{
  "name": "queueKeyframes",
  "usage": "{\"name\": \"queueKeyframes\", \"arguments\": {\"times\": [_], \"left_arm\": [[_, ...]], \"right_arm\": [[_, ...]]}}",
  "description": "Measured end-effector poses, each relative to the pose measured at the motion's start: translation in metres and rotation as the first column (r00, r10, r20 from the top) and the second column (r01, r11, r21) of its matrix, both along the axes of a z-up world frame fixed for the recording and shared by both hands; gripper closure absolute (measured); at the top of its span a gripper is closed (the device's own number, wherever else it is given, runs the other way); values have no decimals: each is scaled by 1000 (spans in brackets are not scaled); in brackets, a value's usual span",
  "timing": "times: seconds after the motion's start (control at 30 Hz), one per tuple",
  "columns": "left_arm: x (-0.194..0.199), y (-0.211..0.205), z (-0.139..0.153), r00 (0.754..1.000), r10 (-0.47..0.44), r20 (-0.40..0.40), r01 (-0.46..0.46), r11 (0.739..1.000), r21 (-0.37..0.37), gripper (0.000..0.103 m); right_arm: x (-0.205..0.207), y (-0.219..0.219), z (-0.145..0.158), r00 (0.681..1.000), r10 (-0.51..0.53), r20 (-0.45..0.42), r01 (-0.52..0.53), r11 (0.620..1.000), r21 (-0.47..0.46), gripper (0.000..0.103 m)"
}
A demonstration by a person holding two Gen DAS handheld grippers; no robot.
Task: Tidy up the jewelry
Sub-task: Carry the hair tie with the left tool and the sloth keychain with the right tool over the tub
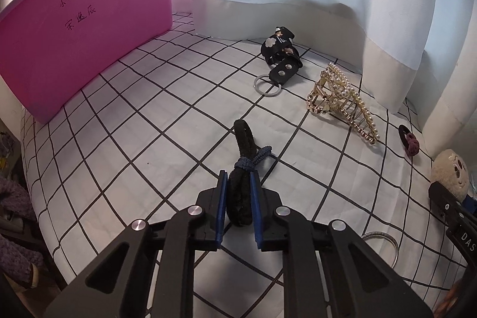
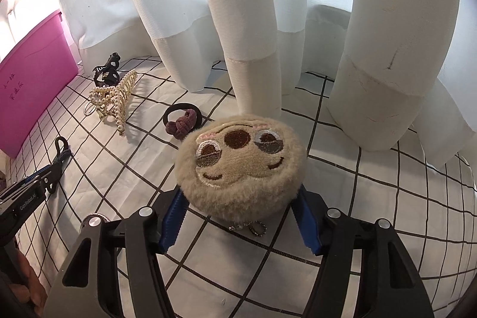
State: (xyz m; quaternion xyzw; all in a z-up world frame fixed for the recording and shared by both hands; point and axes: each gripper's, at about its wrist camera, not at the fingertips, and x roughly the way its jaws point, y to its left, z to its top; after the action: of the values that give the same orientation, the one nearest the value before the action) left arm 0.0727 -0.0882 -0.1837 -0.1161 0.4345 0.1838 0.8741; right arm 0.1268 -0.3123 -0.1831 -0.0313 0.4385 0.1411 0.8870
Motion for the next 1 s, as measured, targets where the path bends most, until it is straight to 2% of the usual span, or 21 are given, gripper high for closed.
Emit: {"name": "queueKeyframes", "arguments": {"times": [0.3, 0.5, 0.77, 1.0], "left_arm": [[-17, 2, 20, 1000, -17, -1, 17, 999, -32, 88], [-30, 1, 47, 999, -28, -25, 27, 999, -31, 88], [-61, 3, 114, 1000, -19, 6, 19, 1000, -9, 88], [-88, 25, 177, 995, 58, 81, -61, 998, 28, 88]], "right_arm": [[-19, -13, 18, 999, 38, -4, -37, 998, 40, 41], [-33, -12, 46, 996, 94, -3, -94, 995, 46, 41], [-46, 6, 108, 979, 203, 34, -205, 974, 91, 41], [-53, 46, 167, 934, 337, 117, -350, 928, 124, 41]]}}
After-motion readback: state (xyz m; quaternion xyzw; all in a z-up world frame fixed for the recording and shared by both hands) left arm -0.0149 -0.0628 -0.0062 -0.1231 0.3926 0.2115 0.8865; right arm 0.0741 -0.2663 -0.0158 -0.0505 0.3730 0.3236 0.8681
